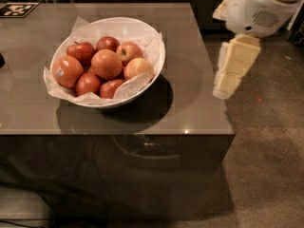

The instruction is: Pick apple from white bowl

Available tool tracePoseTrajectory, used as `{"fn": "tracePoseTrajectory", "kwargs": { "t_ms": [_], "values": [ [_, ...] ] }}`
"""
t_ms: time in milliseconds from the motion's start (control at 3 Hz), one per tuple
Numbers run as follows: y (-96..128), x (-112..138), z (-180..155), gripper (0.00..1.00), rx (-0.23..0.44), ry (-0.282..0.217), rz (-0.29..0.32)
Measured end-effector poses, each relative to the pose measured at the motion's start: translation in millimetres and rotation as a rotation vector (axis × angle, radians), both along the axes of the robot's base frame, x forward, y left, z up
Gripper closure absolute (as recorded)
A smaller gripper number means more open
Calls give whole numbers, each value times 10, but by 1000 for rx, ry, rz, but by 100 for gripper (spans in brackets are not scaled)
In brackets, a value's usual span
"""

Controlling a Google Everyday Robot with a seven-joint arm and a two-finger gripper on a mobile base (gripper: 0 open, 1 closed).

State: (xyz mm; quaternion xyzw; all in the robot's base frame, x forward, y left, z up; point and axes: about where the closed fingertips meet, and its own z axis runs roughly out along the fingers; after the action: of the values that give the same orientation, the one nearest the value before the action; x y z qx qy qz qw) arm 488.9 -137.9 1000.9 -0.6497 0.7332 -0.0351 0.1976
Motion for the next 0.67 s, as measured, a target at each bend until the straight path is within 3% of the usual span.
{"fn": "tracePoseTrajectory", "kwargs": {
  "t_ms": [333, 667],
  "values": [
    [372, 282, 122, 0, 50, -33, 48],
    [707, 452, 262, 0, 66, -33, 101]
  ]
}}
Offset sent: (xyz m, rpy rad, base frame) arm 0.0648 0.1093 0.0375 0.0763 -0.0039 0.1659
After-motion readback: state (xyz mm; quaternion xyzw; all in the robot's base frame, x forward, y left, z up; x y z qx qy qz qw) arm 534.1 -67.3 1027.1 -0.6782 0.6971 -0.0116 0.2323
